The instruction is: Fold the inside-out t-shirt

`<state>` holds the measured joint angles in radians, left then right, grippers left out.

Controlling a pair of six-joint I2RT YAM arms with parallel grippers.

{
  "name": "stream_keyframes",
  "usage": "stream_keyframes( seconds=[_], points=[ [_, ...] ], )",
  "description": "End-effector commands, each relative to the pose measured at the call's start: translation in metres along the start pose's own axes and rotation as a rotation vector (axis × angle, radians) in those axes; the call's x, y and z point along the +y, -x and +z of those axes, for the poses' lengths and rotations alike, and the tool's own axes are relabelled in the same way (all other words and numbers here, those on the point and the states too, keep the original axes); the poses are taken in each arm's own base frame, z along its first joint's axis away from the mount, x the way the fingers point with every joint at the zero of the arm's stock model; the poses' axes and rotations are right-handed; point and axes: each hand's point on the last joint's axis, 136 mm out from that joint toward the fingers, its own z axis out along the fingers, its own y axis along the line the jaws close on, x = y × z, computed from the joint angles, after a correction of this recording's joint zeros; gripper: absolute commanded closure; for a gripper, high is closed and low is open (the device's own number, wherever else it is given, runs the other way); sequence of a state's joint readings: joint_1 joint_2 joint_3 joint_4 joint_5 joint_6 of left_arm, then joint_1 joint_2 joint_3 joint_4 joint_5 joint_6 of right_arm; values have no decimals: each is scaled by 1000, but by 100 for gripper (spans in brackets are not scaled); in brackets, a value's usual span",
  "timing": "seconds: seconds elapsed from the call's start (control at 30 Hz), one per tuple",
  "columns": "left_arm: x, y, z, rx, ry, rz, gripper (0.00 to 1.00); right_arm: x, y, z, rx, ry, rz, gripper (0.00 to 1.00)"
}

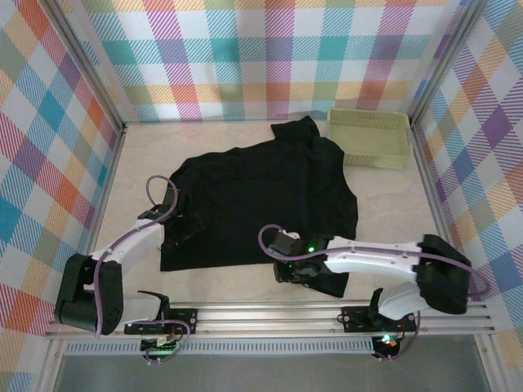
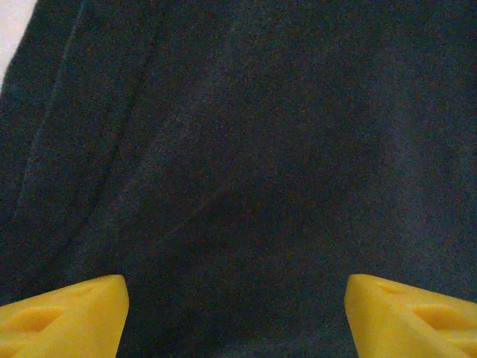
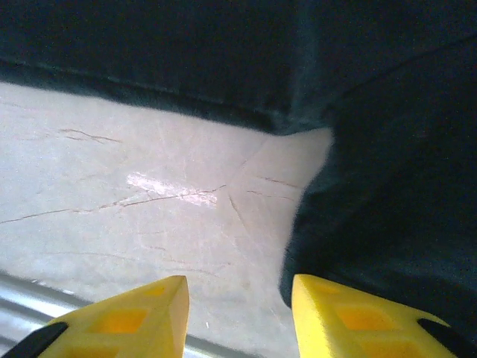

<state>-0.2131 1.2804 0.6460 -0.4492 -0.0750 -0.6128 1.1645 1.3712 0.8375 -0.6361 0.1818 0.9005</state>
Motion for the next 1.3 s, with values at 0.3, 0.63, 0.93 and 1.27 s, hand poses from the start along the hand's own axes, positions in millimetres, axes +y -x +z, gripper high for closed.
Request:
stream_keyframes(
  seconds=[0.3,0.63,0.93,1.27],
  points=[
    [-34,9,6,44,-82,55,22,-101,30,0,-57,-115,243,51],
    [6,-37,17,122,-14,-53,21,-146,-34,25,131,-279,412,47],
    [-27,28,-48,-79,-94,-40,20,-120,29,-40,-126,-235,266,43],
    [-105,115,-9,-29,-93,-37,20,-122,200,-18,-180,-132,210,39]
  ],
)
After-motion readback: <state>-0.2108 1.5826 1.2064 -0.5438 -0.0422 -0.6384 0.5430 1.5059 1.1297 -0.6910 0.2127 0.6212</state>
